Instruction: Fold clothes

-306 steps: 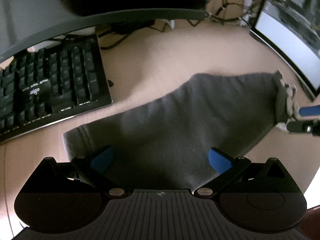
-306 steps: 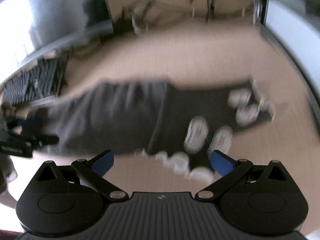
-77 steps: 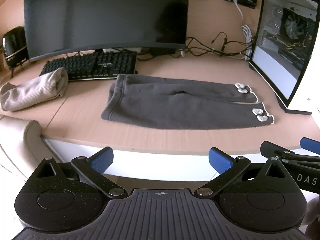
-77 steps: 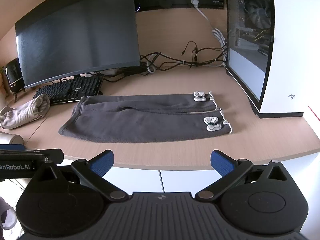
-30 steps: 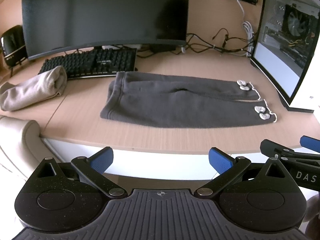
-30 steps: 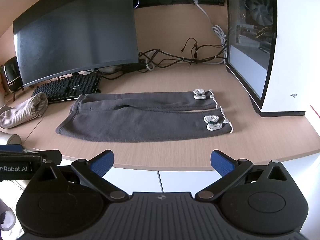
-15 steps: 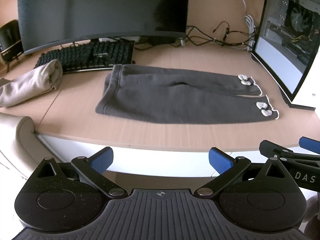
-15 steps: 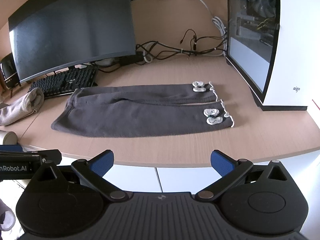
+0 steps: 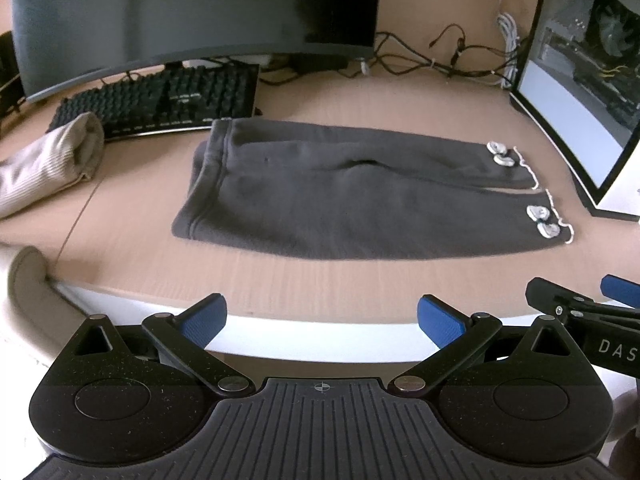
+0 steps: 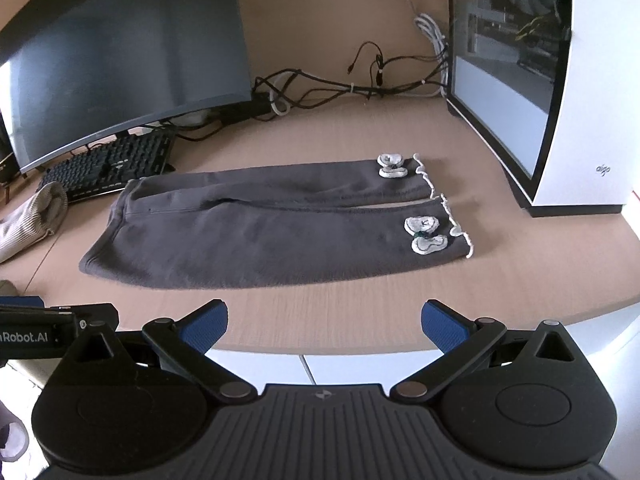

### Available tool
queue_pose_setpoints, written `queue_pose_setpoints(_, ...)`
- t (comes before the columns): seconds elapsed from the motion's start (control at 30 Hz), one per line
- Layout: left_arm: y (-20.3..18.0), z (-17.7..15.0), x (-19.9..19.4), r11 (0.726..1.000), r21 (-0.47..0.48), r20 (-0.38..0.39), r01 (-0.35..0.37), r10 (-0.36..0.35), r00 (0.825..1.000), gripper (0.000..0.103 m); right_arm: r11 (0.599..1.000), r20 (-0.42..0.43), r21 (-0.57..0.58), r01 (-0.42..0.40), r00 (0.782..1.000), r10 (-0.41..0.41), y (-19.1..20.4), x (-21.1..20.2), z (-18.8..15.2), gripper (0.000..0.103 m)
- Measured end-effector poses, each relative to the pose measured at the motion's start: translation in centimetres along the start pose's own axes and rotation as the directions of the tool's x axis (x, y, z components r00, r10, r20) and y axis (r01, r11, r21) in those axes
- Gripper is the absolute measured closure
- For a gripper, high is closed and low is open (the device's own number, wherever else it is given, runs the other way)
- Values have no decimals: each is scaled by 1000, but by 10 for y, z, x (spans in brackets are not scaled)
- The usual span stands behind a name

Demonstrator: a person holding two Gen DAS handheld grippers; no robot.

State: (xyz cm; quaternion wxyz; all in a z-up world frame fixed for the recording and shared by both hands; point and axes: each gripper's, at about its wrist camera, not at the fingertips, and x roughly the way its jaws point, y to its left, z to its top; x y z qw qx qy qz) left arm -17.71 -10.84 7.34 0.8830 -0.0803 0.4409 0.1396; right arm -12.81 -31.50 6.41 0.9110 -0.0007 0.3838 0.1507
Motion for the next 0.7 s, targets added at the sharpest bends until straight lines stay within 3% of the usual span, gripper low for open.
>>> queue_pose_setpoints(0.3,14,36,43,1000,19,-63,25,-24,998,0,998,-58,47,32,998,-29,6,46,27,0)
queue_pose_setpoints(0.7,37,100,115,986,72,-143,151,-140,980,0,992,-78,79,100,993,-94,23,107,73,0)
